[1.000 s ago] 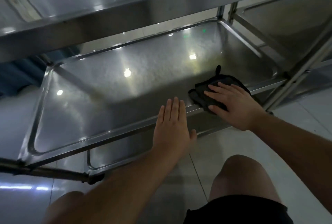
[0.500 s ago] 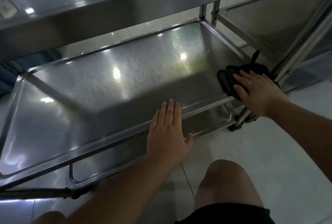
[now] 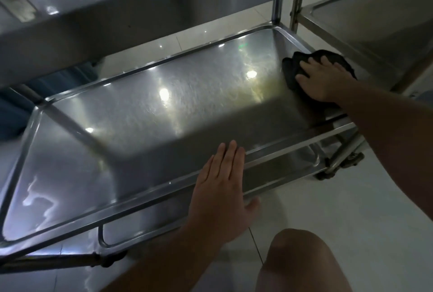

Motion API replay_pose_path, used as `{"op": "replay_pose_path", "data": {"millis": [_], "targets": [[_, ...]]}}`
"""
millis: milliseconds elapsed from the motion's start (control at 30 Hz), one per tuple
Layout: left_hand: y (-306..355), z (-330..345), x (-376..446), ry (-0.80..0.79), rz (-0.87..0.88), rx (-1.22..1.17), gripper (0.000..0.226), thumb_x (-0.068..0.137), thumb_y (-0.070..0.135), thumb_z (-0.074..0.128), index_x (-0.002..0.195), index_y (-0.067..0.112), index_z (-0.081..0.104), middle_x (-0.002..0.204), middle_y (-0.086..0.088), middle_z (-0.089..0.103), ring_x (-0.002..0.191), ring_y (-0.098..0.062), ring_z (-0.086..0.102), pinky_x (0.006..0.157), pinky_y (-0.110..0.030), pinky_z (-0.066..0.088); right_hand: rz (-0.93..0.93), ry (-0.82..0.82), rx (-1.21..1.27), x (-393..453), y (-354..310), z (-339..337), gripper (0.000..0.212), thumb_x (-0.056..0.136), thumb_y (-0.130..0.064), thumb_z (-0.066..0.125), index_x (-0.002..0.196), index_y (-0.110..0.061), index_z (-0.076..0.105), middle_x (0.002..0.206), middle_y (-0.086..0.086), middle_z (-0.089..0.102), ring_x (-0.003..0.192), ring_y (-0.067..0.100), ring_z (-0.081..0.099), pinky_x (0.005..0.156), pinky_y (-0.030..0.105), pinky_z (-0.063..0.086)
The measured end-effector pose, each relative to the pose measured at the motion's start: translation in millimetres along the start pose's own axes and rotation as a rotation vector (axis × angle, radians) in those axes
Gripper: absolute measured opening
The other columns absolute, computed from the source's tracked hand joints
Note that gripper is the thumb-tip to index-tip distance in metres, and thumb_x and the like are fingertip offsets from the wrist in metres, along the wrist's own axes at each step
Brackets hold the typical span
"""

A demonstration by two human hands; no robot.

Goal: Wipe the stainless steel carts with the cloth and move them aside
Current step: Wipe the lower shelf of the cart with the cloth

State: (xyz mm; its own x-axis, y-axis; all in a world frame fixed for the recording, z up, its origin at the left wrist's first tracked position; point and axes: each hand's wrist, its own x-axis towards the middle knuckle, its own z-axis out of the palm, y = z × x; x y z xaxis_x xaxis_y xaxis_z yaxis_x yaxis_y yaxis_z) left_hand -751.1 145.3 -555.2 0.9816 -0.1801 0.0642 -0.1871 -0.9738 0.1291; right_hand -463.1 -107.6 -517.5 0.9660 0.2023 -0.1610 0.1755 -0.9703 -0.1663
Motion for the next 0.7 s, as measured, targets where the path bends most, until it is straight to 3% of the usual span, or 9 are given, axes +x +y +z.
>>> {"op": "replay_pose_path", "data": {"millis": [133,267,433,567,700], "targets": [[0,2,2,0.008,-0.002,0.031,0.103,0.091,0.069,0.046,0.169,0.018,0.004,0.178,-0.003,-0.001,0.164,-0.02,-0.004,0.127,-0.037,-0.001,0.0,0.008,0.003,30,-13,-12,0.066,0.108,-0.053,0.024,0.167,-0.025,0.017,0.175,0.001,0.009,0.161,0.028,0.005,0.129,0.049,0.006],[1,1,3,-0.016,-0.028,0.034,0.104,0.09,0.069,0.048,0.17,0.017,0.007,0.178,-0.002,0.001,0.164,-0.019,-0.003,0.13,-0.037,0.001,-0.035,0.005,0.055,7,-25,-6,0.062,0.11,-0.047,0.026,0.165,-0.018,0.022,0.174,0.008,0.014,0.159,0.035,0.012,0.127,0.054,0.013],[4,-4,2,-0.041,-0.031,0.012,0.104,0.088,0.068,0.05,0.17,0.018,0.007,0.178,0.0,-0.002,0.163,-0.016,-0.008,0.127,-0.033,-0.007,-0.146,-0.023,0.118,-55,-5,15,0.065,0.103,-0.06,0.038,0.163,-0.037,0.026,0.172,-0.011,0.017,0.16,0.019,0.011,0.128,0.045,0.01],[3,-7,2,-0.052,-0.03,0.014,0.104,0.085,0.065,0.054,0.169,0.015,0.017,0.178,-0.003,0.007,0.164,-0.02,0.002,0.131,-0.036,0.005,-0.119,0.076,0.055,-8,-3,-4,0.064,0.1,-0.055,0.049,0.157,-0.025,0.041,0.166,0.007,0.036,0.15,0.033,0.034,0.123,0.052,0.027],[2,-6,1,-0.059,-0.029,0.046,0.105,0.085,0.066,0.052,0.169,0.015,0.017,0.178,-0.005,0.01,0.164,-0.022,0.005,0.127,-0.039,0.009,-0.027,0.039,-0.003,58,-37,-9,0.07,0.101,-0.057,0.032,0.164,-0.029,0.023,0.173,0.008,0.017,0.157,0.036,0.014,0.126,0.057,0.014]]}}
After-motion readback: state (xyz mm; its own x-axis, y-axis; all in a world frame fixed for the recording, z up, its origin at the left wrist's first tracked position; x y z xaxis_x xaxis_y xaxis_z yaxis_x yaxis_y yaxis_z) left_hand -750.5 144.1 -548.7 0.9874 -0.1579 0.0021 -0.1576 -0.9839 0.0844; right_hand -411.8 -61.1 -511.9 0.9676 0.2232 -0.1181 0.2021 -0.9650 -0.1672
